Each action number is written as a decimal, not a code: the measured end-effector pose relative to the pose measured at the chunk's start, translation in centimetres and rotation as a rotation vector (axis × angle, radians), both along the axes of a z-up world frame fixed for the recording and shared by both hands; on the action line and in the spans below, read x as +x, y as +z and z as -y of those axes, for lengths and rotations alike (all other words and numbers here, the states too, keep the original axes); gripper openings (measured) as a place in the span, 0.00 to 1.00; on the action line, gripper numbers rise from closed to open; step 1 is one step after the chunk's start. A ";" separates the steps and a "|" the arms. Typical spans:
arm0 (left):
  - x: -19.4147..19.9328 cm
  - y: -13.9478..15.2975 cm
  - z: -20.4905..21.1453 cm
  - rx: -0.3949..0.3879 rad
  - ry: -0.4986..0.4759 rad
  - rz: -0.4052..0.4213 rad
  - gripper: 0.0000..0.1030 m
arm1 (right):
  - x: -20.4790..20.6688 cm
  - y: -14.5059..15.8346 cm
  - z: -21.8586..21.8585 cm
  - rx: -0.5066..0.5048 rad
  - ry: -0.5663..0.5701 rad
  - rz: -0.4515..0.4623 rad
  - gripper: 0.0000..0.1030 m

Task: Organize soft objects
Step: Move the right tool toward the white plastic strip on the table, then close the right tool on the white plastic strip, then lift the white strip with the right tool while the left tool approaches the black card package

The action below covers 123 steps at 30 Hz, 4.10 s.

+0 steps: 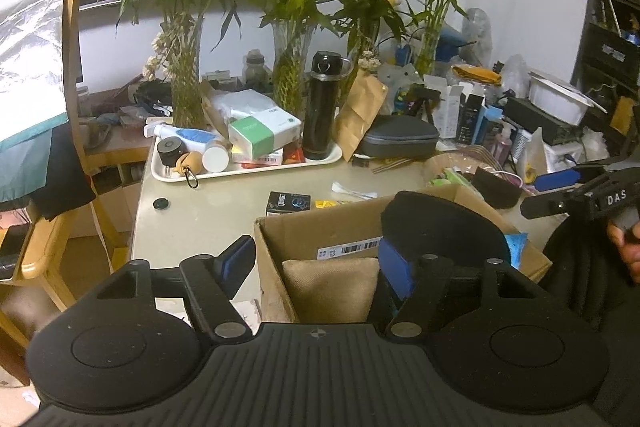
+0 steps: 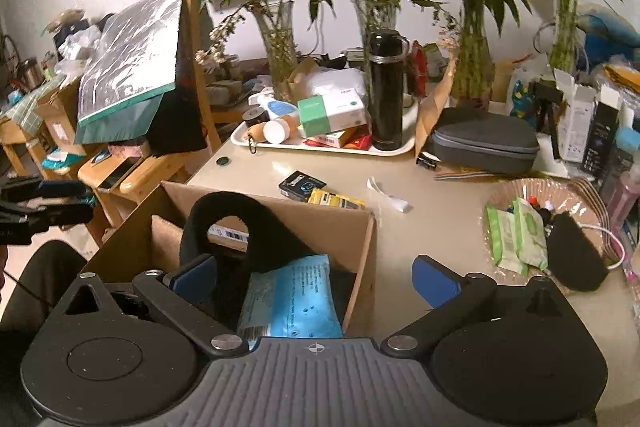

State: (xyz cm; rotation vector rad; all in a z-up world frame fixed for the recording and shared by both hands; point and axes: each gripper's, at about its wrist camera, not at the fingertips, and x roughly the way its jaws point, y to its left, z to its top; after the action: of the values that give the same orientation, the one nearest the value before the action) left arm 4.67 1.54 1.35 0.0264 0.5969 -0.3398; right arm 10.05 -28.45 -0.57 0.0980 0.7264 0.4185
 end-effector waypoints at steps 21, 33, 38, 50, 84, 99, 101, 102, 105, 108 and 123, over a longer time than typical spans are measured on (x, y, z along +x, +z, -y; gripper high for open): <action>2.6 -1.0 -1.4 -0.039 0.021 -0.014 0.65 | 3.1 -0.7 -0.4 0.031 -0.042 -0.023 1.00; 5.9 -1.3 -2.6 -0.082 0.065 0.009 0.65 | 6.9 -0.8 -0.5 0.043 -0.045 -0.023 1.00; 8.0 -1.0 -3.0 -0.110 0.083 0.023 0.65 | 9.2 -0.8 -0.5 0.053 -0.050 -0.022 1.00; 14.7 -2.7 -4.7 -0.136 0.177 0.037 0.65 | 14.5 -4.1 0.9 0.063 -0.158 0.019 0.99; 19.3 -9.4 -5.7 -0.042 0.314 -0.007 0.66 | 25.5 -12.8 -2.6 -0.238 0.029 0.078 0.85; 19.8 -10.2 -3.9 0.042 0.255 0.004 0.71 | 28.9 -17.7 -5.2 -0.297 0.144 -0.036 0.59; 19.9 -10.2 -4.0 0.036 0.247 0.002 0.72 | 29.3 -18.2 -5.4 -0.303 0.155 -0.048 0.57; 19.9 -10.2 -4.0 0.038 0.246 0.004 0.72 | 29.5 -18.4 -5.5 -0.306 0.160 -0.053 0.55; 20.0 -10.3 -3.9 0.050 0.236 0.007 0.72 | 29.8 -19.2 -6.0 -0.313 0.183 -0.069 0.47; 20.0 -10.3 -3.8 0.053 0.230 0.005 0.72 | 29.9 -20.0 -6.2 -0.326 0.196 -0.055 0.42; 20.1 -10.9 -3.5 0.022 0.148 -0.032 0.72 | 30.7 -18.8 -5.3 -0.224 0.133 -0.133 0.11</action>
State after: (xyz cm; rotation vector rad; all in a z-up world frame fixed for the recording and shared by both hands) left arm 24.82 5.03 -9.54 -0.0018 0.6306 -0.1904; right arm 40.72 -23.20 -19.37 -0.1351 0.9091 0.4573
